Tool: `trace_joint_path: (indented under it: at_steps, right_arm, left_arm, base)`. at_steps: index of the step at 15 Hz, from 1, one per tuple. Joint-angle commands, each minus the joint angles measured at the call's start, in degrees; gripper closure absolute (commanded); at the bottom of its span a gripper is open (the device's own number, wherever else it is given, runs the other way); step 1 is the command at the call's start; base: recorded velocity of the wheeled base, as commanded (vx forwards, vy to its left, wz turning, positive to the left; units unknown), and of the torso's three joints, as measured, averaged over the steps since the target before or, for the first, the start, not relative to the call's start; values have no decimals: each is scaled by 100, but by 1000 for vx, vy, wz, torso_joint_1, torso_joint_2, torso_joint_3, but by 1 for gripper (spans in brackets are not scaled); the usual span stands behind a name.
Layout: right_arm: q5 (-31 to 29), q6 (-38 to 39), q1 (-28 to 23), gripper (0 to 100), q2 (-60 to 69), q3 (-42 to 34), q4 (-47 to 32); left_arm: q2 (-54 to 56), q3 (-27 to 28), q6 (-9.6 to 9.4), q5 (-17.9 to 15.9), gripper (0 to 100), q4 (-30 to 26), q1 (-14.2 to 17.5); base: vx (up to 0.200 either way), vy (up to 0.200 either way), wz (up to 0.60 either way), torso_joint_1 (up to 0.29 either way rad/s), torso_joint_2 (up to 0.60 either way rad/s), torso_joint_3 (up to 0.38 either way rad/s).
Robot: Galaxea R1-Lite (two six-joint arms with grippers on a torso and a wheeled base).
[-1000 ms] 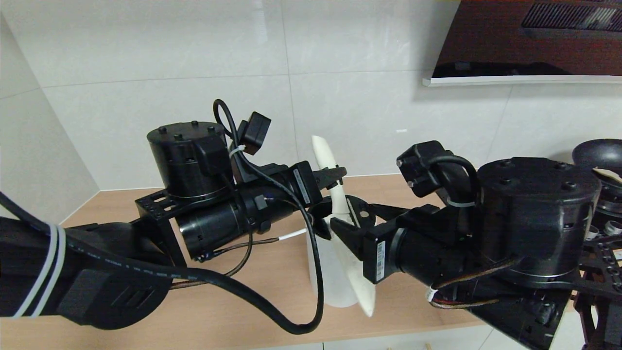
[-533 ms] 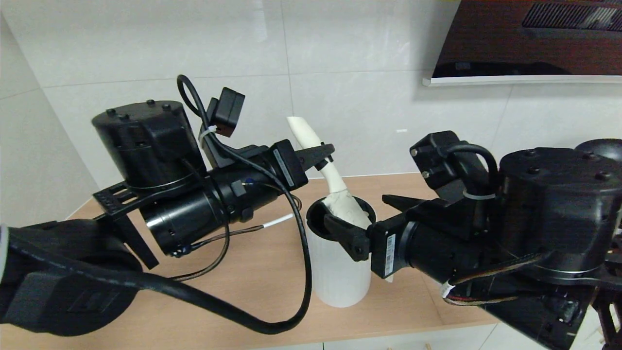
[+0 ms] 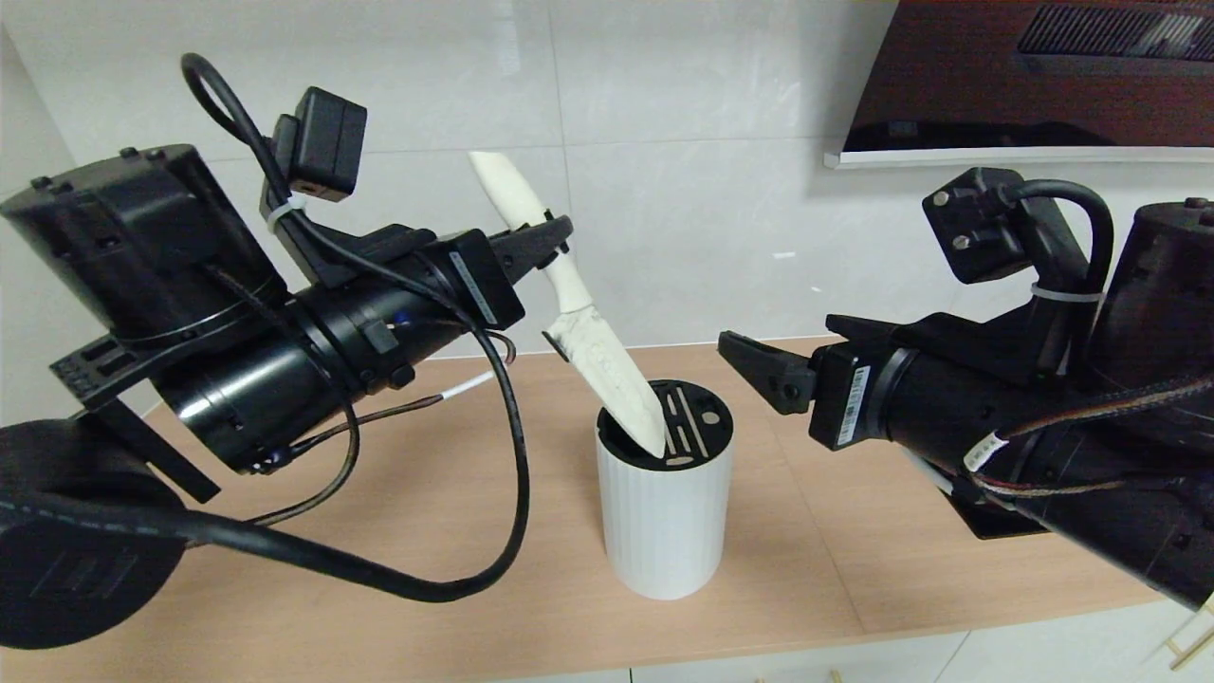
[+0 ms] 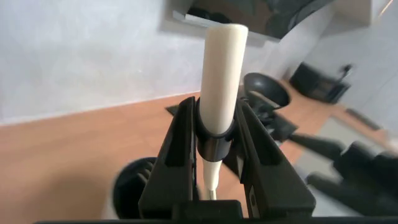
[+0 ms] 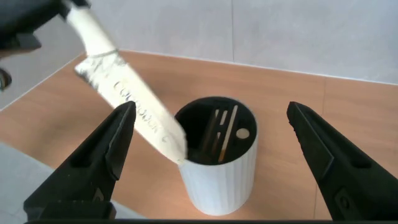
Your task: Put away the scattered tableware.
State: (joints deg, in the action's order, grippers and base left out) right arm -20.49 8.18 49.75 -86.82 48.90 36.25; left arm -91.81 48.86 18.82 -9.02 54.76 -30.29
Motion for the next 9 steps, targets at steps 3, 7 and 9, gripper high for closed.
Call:
trace_joint_path:
  at_steps: [3, 7, 9]
  right_arm:
    - [1, -1, -18, 0, -1, -12, 4]
    - [1, -1, -18, 0, -45, -21, 4]
    - [1, -1, -27, 0, -45, -21, 4]
  left_arm:
    - [-355, -175, -502, -3, 100, 940, 15]
    - [-1217, -201, -1434, 384, 100, 2258, 24]
    - [-1269, -324, -1724, 427, 100, 2381, 24]
  base:
    - [0, 0, 0, 0, 0, 0]
    - [0, 0, 0, 0, 0, 0]
    - [0, 0, 0, 0, 0, 0]
